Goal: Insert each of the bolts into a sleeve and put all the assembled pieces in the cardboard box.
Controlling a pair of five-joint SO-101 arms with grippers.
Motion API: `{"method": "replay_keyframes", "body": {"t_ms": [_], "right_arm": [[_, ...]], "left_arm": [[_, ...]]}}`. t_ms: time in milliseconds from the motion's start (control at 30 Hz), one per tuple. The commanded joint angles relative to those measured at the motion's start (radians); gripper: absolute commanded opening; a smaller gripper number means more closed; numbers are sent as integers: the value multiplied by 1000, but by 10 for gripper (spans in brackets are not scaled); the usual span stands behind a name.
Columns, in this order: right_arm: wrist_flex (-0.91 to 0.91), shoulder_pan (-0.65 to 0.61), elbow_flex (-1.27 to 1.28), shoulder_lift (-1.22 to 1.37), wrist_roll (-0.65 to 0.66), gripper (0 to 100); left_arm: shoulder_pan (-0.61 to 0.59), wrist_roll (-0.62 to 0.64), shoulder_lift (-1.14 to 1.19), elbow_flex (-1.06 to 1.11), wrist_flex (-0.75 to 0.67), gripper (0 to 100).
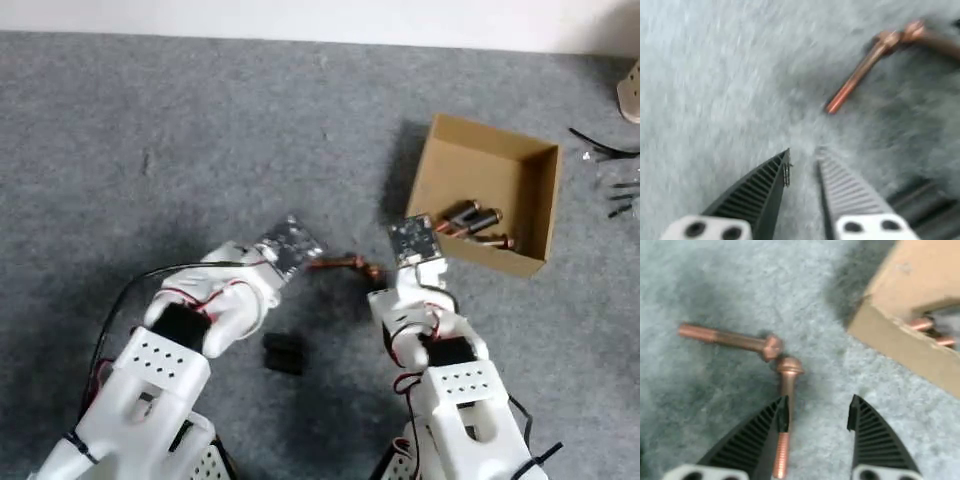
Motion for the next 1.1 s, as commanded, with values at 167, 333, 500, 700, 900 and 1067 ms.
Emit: {"method": "replay_keyframes", "body": {"t_ms": [167, 333, 500, 700, 900, 1067], "right_arm": [[-27, 84, -5, -8, -12, 180], [-82, 143, -2, -1, -72, 180], [-82, 145, -2, -1, -71, 180], [-82, 147, -5, -1, -66, 180], [-82, 145, -2, -1, -66, 180], [-82, 145, -2, -1, -66, 180]], "left_arm": [[140, -77, 231, -213, -9, 154], [170, -110, 624, -426, -40, 155], [194, -112, 880, -585, -37, 155], [197, -161, 997, -677, -38, 155], [180, -161, 1119, -774, -37, 155], [189, -161, 1175, -806, -35, 155]]}}
